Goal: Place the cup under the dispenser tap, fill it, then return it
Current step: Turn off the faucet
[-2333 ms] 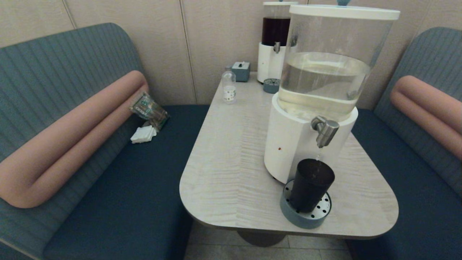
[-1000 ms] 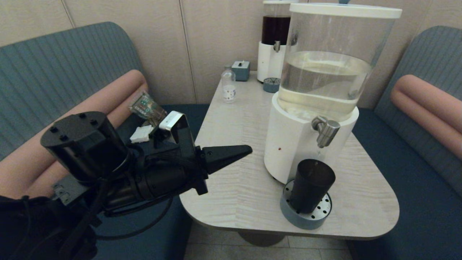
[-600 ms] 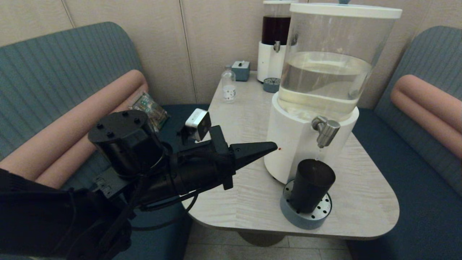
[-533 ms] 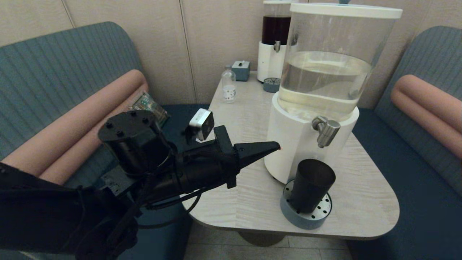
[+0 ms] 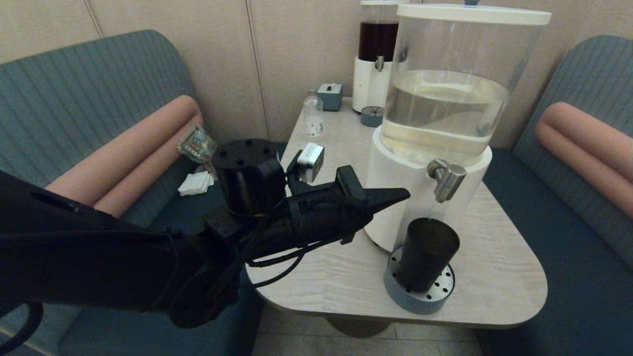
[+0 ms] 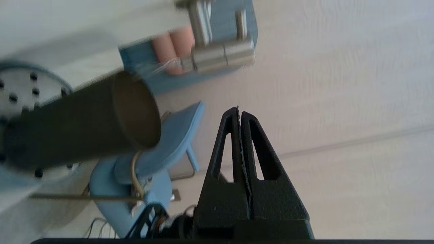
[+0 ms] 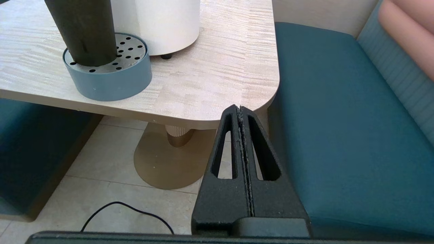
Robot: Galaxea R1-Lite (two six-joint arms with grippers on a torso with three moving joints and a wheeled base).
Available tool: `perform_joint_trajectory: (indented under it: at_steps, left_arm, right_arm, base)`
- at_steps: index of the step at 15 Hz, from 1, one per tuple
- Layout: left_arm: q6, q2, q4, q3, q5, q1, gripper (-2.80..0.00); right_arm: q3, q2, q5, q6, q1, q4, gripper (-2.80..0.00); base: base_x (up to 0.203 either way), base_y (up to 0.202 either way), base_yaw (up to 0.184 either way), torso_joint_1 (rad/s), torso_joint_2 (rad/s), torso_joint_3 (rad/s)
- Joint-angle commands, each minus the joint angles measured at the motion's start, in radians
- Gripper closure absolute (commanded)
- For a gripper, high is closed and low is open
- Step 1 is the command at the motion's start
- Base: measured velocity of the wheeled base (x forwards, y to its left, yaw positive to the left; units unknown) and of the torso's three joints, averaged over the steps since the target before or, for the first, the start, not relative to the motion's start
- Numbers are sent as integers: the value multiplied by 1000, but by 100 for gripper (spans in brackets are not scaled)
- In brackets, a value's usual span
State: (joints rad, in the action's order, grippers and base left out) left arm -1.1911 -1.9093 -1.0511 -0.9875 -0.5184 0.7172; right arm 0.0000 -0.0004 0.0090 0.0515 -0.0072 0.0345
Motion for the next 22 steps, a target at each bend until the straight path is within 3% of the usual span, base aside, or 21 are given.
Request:
perform_joint_trajectory:
  at_steps: [1, 5, 22]
  left_arm:
    - [-7, -28, -5, -48, 14, 1, 0]
    - [-5, -76, -6, -120, 62, 1, 0]
    - [-5, -169, -4, -250, 71, 54, 0]
  right_arm:
    - [14, 0, 0, 1, 0, 1, 0]
    - [14, 0, 0, 1, 0, 1, 0]
    - [14, 0, 0, 1, 0, 1, 0]
  base:
    - [0, 0, 0, 0, 0, 0]
    - [0, 0, 0, 0, 0, 0]
    - [0, 0, 0, 0, 0, 0]
